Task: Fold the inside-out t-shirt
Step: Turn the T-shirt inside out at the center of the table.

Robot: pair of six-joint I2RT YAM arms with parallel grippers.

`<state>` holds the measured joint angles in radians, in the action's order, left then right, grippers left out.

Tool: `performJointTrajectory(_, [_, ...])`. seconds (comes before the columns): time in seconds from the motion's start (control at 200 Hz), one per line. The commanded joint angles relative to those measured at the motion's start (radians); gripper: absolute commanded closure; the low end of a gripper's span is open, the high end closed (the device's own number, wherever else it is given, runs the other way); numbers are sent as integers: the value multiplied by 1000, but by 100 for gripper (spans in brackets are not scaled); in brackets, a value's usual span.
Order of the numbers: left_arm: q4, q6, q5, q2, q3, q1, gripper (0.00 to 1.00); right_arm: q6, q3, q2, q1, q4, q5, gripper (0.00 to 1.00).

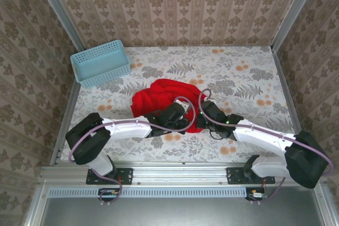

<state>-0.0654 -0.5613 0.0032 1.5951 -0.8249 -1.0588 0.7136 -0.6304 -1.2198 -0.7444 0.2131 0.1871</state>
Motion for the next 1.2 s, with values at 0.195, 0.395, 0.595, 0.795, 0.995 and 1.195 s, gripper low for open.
performJointTrajectory(0.195, [0, -34, 4, 95, -34, 57, 100, 55, 118, 148, 3, 10, -163, 94])
performJointTrajectory(0.395, [-11, -22, 37, 114, -57, 47, 100, 100, 177, 200, 38, 11, -187, 85])
performJointTrajectory(0.595, [-27, 0, 61, 94, -57, 17, 100, 119, 174, 220, 36, 78, -157, 69])
performJointTrajectory(0.795, [-73, -3, 86, 68, -38, -14, 100, 151, 157, 204, -4, 156, -75, 49])
performJointTrajectory(0.995, [-126, -6, 97, 33, -8, -41, 100, 197, 115, 124, -24, 171, -7, 35])
performJointTrajectory(1.195, [-209, -9, 124, -34, 48, -54, 100, 200, 36, 17, -27, 155, 58, 28])
